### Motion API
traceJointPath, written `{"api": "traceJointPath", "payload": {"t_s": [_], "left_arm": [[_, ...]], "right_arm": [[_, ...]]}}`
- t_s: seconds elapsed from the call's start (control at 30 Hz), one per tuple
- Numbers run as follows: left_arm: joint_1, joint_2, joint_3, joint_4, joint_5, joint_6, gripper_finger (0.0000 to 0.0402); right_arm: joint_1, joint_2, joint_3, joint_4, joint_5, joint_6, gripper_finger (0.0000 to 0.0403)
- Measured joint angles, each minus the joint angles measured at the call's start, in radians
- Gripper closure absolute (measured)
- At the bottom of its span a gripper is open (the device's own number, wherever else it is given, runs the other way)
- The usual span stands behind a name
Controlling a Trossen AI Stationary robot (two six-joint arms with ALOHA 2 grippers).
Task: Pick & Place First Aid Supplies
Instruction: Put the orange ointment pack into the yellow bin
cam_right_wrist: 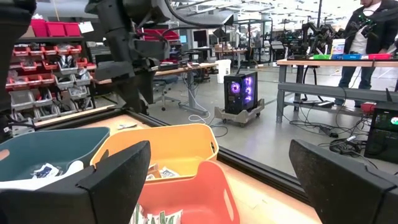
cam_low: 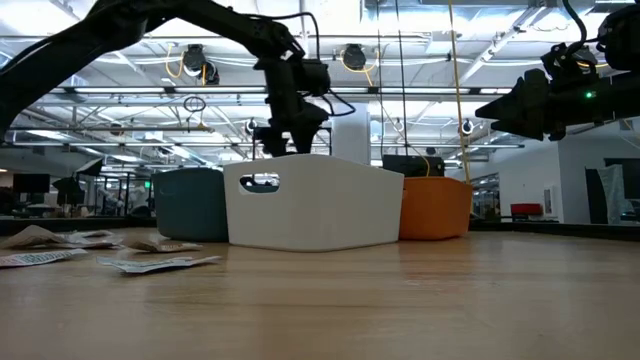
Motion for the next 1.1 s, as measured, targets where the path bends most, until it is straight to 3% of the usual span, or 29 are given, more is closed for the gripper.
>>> {"api": "traceJointPath", "payload": {"t_s": [0.27, 0.37, 0.77, 0.97, 1.1], "left_arm": [[0.100, 0.000, -0.012, -0.044, 0.002, -0.003, 0.0091], [0.144, -0.025, -0.069, -0.035, 0.009, 0.000, 0.0088], [0.307, -0.363, -0.660, 0.373, 0.040, 0.004, 0.0072], [0.389, -0.492, -0.866, 0.556, -0.007, 0.004, 0.0085], [0.432, -0.549, -0.950, 0.596, -0.013, -0.007, 0.0093]], "right_arm": [[0.000, 0.000, 0.000, 0.000, 0.000, 0.000, 0.0026], [0.000, 0.000, 0.000, 0.000, 0.000, 0.000, 0.0026], [0.000, 0.000, 0.000, 0.000, 0.000, 0.000, 0.0026], [0.000, 0.000, 0.000, 0.000, 0.000, 0.000, 0.0026], [0.000, 0.000, 0.000, 0.000, 0.000, 0.000, 0.0026]]}}
